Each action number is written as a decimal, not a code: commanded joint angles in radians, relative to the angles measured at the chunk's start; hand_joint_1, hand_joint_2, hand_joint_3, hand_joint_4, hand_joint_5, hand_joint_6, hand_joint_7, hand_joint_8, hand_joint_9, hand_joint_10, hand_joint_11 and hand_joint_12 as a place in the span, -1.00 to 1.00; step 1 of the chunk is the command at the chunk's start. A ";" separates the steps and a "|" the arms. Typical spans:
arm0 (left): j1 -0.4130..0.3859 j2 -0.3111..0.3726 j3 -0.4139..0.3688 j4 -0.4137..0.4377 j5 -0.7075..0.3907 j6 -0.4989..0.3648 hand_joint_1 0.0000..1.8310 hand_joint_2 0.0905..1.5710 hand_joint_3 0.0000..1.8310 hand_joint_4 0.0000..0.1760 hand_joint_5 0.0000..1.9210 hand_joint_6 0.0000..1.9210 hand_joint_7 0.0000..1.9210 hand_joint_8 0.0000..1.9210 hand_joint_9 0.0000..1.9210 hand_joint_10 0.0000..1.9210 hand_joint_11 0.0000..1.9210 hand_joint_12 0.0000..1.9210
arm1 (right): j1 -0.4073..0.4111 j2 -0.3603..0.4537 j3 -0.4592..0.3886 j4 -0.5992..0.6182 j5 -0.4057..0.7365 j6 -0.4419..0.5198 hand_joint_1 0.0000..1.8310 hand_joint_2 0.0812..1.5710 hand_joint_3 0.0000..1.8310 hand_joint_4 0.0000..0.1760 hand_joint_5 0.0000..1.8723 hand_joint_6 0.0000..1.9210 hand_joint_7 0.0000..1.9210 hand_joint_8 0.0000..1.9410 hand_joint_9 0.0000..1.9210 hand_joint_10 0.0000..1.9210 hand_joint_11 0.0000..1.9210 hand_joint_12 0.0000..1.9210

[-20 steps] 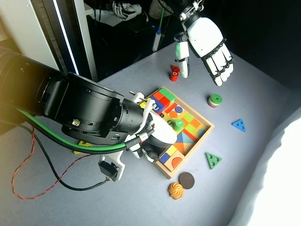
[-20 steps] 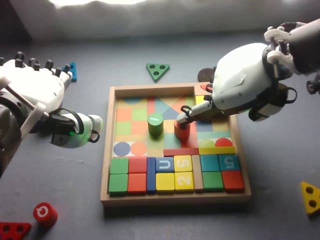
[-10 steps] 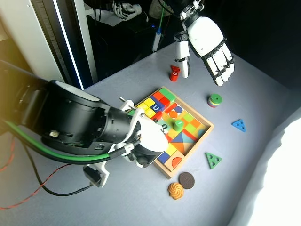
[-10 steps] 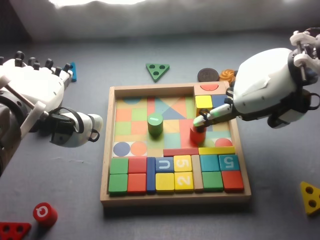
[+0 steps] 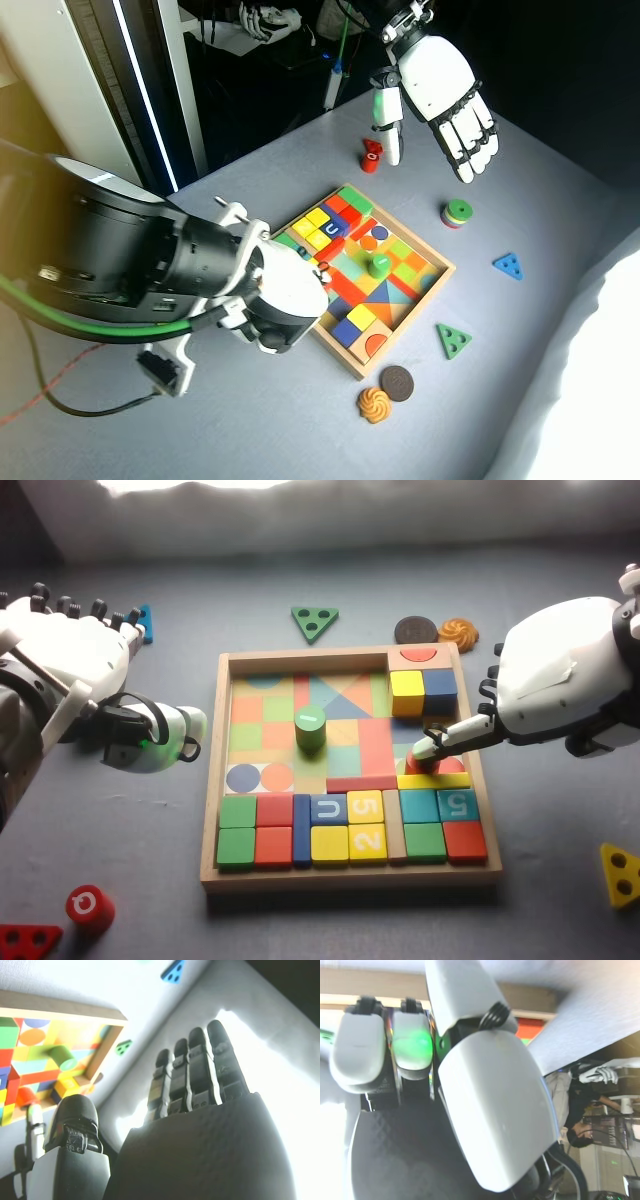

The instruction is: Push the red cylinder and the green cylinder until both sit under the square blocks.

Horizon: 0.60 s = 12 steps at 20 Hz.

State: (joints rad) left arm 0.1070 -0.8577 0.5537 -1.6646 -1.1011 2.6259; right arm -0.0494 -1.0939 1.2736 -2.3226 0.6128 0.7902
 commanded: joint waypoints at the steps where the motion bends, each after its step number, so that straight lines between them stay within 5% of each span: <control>1: -0.009 0.007 0.002 0.082 -0.044 0.006 -1.00 0.60 -1.00 -1.00 -0.91 -0.99 -0.87 -0.99 -0.85 -0.99 -1.00 -0.58 | -0.006 0.016 -0.001 0.003 -0.012 0.000 0.99 0.47 -1.00 -1.00 -0.90 -1.00 0.21 1.00 0.56 1.00 0.62 1.00; 3: -0.009 0.007 0.002 0.082 -0.045 0.006 -1.00 0.60 -1.00 -1.00 -0.89 -1.00 -0.85 -1.00 -0.83 -0.99 -1.00 -0.54 | -0.007 0.025 -0.001 0.003 -0.011 0.000 0.96 0.47 -1.00 -1.00 -0.89 -0.99 0.37 1.00 0.56 1.00 0.62 1.00; 8: -0.009 0.007 0.001 0.082 -0.049 0.007 -1.00 0.60 -1.00 -1.00 -0.89 -1.00 -0.86 -1.00 -0.84 -1.00 -1.00 -0.54 | -0.013 0.047 -0.002 0.002 0.015 0.000 0.95 0.51 -0.99 -1.00 -0.94 -1.00 0.21 1.00 0.53 1.00 0.60 1.00; 9: -0.008 0.007 0.001 0.082 -0.049 0.007 -1.00 0.61 -1.00 -1.00 -0.94 -1.00 -0.92 -0.99 -0.90 -0.99 -1.00 -0.71 | -0.014 0.051 -0.002 -0.001 0.021 0.000 0.96 0.49 -1.00 -1.00 -0.93 -0.99 0.17 1.00 0.56 1.00 0.65 1.00; 12: -0.008 0.007 0.001 0.082 -0.049 0.007 -1.00 0.60 -1.00 -1.00 -0.92 -0.99 -0.89 -0.99 -0.87 -0.99 -1.00 -0.65 | -0.018 0.061 -0.002 -0.026 0.037 -0.001 0.95 0.49 -1.00 -1.00 -0.88 -0.98 0.05 1.00 0.53 1.00 0.56 1.00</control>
State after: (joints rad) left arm 0.1066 -0.8577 0.5537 -1.6650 -1.1091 2.6255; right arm -0.0616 -1.0466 1.2728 -2.3402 0.6422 0.7921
